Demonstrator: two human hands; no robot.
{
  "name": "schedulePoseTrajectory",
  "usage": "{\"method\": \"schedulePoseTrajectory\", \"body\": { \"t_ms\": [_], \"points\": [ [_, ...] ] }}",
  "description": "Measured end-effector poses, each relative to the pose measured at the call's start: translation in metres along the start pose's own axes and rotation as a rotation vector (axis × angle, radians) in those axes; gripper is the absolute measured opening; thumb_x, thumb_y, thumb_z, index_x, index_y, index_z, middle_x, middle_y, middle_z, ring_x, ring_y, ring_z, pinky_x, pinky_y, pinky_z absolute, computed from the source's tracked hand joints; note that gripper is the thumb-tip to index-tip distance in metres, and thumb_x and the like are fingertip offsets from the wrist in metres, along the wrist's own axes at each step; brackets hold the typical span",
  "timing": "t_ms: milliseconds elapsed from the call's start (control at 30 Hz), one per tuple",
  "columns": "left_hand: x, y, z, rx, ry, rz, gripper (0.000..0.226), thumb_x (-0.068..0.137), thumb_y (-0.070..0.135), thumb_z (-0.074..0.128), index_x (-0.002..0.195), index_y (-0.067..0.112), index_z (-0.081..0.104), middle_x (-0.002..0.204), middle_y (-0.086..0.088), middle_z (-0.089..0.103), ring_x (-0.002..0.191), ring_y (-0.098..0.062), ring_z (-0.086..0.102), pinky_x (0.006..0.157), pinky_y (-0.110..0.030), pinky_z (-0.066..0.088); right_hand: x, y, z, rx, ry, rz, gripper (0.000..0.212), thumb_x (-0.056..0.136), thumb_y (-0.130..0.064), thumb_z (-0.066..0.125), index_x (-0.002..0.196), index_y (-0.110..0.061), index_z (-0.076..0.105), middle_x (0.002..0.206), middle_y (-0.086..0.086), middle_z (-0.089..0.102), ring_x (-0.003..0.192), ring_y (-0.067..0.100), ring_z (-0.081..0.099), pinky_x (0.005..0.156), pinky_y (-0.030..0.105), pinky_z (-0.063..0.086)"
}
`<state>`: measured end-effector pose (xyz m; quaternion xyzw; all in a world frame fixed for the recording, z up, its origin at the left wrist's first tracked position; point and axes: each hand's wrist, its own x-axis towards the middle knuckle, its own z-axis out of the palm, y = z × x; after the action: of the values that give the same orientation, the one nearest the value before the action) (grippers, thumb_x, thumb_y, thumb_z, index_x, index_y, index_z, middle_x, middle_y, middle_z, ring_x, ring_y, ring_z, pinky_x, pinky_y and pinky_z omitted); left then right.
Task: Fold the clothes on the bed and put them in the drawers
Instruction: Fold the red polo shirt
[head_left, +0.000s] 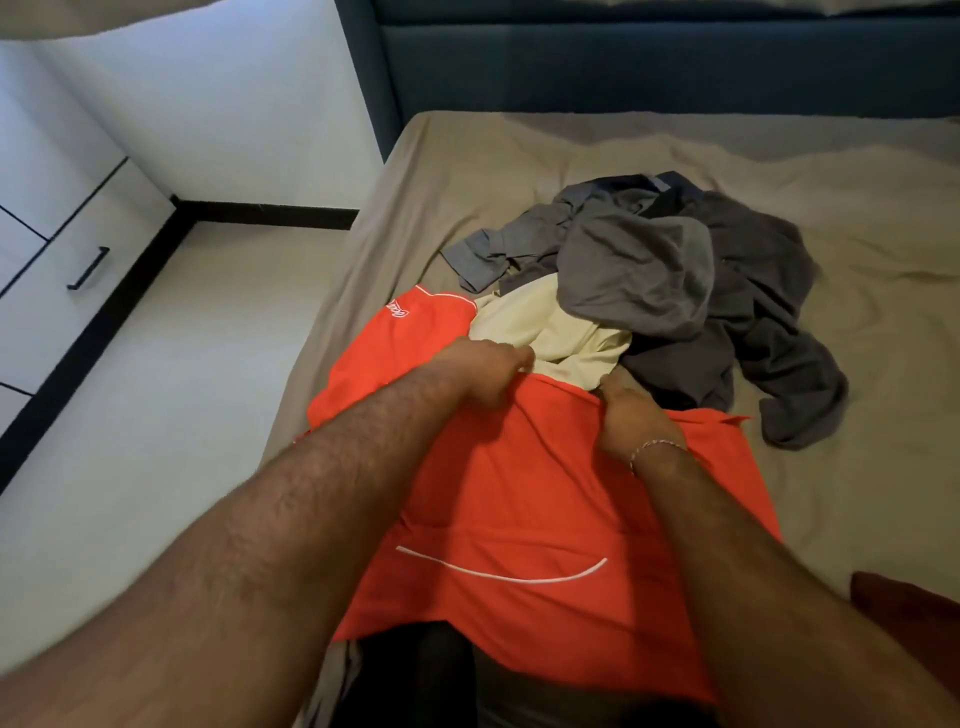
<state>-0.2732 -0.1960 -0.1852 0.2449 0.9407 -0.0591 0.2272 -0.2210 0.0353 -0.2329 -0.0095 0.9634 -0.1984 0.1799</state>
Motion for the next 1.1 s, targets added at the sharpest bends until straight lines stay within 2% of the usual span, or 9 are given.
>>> {"method": "schedulePoseTrajectory", "body": {
  "t_ms": [100, 200, 400, 500, 667, 800, 900, 967, 1100],
  "points": [
    [-0.008, -0.023, -0.005, 0.247, -0.119, -0.052, 0.045, 0.082, 0.051, 0.071, 0.122, 0.03, 0.062, 0.109, 0.002, 0.072, 0.106, -0.026, 0.067, 0.091, -0.045, 0.036, -0.01, 0.017, 0.006, -0.186, 0.096, 0.123, 0.034, 0.093, -0.011, 0.045, 0.121, -0.018, 0.062, 0.128, 0.014, 0.062, 0.116, 0.037, 0.064, 0.092, 0.044, 0.053],
    [-0.022, -0.048, -0.013, 0.334, -0.09, -0.103, 0.035, 0.081, 0.047, 0.067, 0.111, 0.028, 0.07, 0.105, 0.001, 0.073, 0.104, -0.026, 0.069, 0.096, -0.045, 0.041, -0.023, 0.036, 0.006, -0.253, 0.18, 0.214, 0.028, 0.092, -0.009, 0.048, 0.112, -0.016, 0.067, 0.117, 0.014, 0.064, 0.106, 0.04, 0.068, 0.085, 0.044, 0.054],
    [-0.077, -0.08, -0.015, 0.416, 0.259, -0.053, 0.03, 0.093, 0.027, 0.051, 0.121, 0.028, 0.061, 0.115, 0.0, 0.065, 0.105, -0.026, 0.067, 0.081, -0.039, 0.046, -0.059, 0.066, -0.008, -0.38, 0.221, 0.238, 0.02, 0.085, -0.009, 0.06, 0.1, -0.007, 0.073, 0.101, 0.019, 0.07, 0.102, 0.041, 0.063, 0.083, 0.04, 0.05],
    [-0.11, -0.084, -0.016, 0.464, 0.376, -0.133, 0.022, 0.093, 0.021, 0.049, 0.111, 0.024, 0.062, 0.109, -0.001, 0.065, 0.098, -0.028, 0.069, 0.078, -0.04, 0.046, -0.077, 0.069, -0.017, -0.391, 0.26, 0.249, 0.018, 0.084, -0.01, 0.065, 0.097, -0.006, 0.075, 0.098, 0.02, 0.07, 0.101, 0.043, 0.063, 0.081, 0.042, 0.05],
    [-0.17, -0.057, -0.005, 0.397, 0.458, -0.315, 0.015, 0.089, 0.023, 0.064, 0.104, 0.023, 0.065, 0.097, 0.001, 0.072, 0.089, -0.029, 0.07, 0.079, -0.041, 0.042, -0.109, 0.071, -0.021, -0.305, 0.344, 0.241, 0.018, 0.082, -0.007, 0.065, 0.095, 0.0, 0.074, 0.102, 0.024, 0.067, 0.104, 0.048, 0.059, 0.082, 0.046, 0.052],
    [-0.23, -0.023, 0.035, 0.306, 0.541, -0.352, 0.011, 0.08, 0.018, 0.066, 0.088, 0.022, 0.061, 0.077, -0.002, 0.069, 0.065, -0.029, 0.067, 0.084, -0.043, 0.038, -0.146, 0.081, -0.004, -0.167, 0.58, 0.163, 0.021, 0.083, -0.006, 0.059, 0.091, 0.011, 0.069, 0.101, 0.035, 0.062, 0.092, 0.054, 0.057, 0.081, 0.055, 0.048],
    [-0.276, -0.003, 0.081, 0.186, 0.57, -0.343, 0.02, 0.072, 0.017, 0.077, 0.082, 0.02, 0.06, 0.07, -0.005, 0.067, 0.057, -0.03, 0.066, 0.074, -0.04, 0.044, -0.189, 0.093, 0.02, -0.134, 0.679, 0.062, 0.032, 0.081, -0.012, 0.049, 0.089, 0.014, 0.066, 0.09, 0.037, 0.062, 0.084, 0.053, 0.06, 0.083, 0.057, 0.05],
    [-0.296, 0.005, 0.112, 0.104, 0.441, -0.342, 0.022, 0.077, 0.03, 0.077, 0.091, 0.023, 0.062, 0.081, -0.003, 0.071, 0.069, -0.03, 0.07, 0.07, -0.039, 0.048, -0.214, 0.097, 0.034, -0.138, 0.626, 0.071, 0.031, 0.082, -0.011, 0.049, 0.089, 0.013, 0.067, 0.09, 0.035, 0.064, 0.085, 0.051, 0.063, 0.084, 0.056, 0.051],
    [-0.315, 0.023, 0.155, -0.175, 0.156, -0.321, 0.04, 0.087, 0.057, 0.065, 0.118, 0.031, 0.064, 0.108, 0.007, 0.074, 0.102, -0.019, 0.071, 0.078, -0.032, 0.053, -0.259, 0.103, 0.056, -0.165, 0.124, 0.381, 0.04, 0.092, -0.022, 0.06, 0.129, -0.006, 0.063, 0.131, 0.021, 0.061, 0.118, 0.042, 0.059, 0.098, 0.046, 0.05]
  ]
}}
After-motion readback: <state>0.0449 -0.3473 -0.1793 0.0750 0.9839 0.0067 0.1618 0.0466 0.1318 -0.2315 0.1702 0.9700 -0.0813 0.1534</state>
